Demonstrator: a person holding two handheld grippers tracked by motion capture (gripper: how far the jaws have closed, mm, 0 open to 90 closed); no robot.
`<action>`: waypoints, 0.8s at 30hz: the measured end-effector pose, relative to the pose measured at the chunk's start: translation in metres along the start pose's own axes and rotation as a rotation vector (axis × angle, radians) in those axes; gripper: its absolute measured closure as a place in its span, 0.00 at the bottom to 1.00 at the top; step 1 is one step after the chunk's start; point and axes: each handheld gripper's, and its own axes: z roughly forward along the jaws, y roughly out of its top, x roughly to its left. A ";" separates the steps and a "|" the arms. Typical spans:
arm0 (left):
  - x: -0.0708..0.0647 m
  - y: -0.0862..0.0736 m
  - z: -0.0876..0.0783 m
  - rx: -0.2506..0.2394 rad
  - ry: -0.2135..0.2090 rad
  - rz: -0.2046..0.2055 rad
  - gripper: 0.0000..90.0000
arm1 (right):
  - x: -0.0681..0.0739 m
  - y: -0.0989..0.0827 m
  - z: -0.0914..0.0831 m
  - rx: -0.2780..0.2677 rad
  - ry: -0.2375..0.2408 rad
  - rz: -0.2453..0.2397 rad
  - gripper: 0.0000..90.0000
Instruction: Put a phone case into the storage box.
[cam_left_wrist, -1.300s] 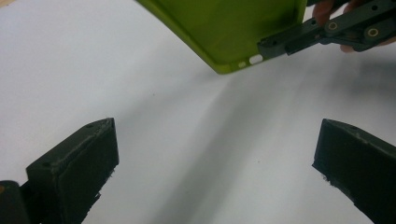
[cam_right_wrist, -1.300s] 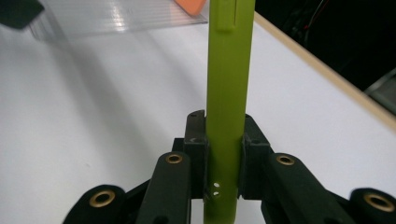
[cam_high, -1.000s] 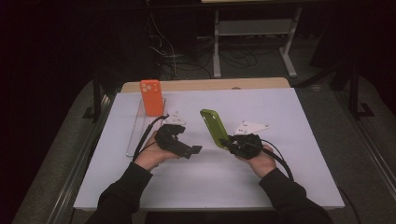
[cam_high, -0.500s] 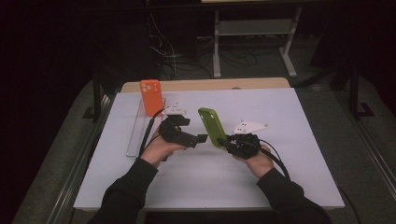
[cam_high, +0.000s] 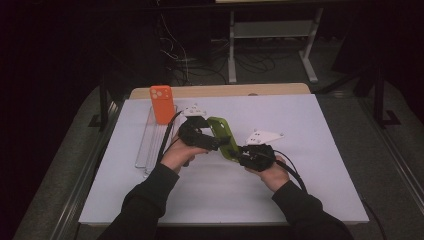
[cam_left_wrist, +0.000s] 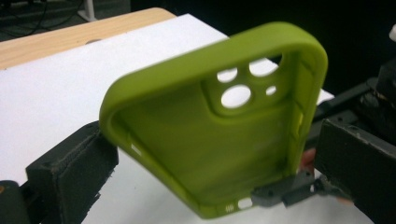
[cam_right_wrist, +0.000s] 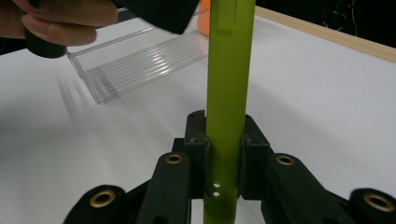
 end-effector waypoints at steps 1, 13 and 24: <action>0.001 0.001 0.001 -0.004 -0.003 0.013 0.00 | 0.000 0.000 0.000 -0.006 0.003 0.003 0.84; -0.005 0.001 0.011 -0.034 0.001 -0.006 0.03 | 0.001 0.000 -0.001 -0.005 0.009 0.006 0.84; -0.003 0.001 0.011 -0.048 -0.016 -0.035 0.10 | 0.002 -0.001 0.001 0.012 -0.003 0.005 0.84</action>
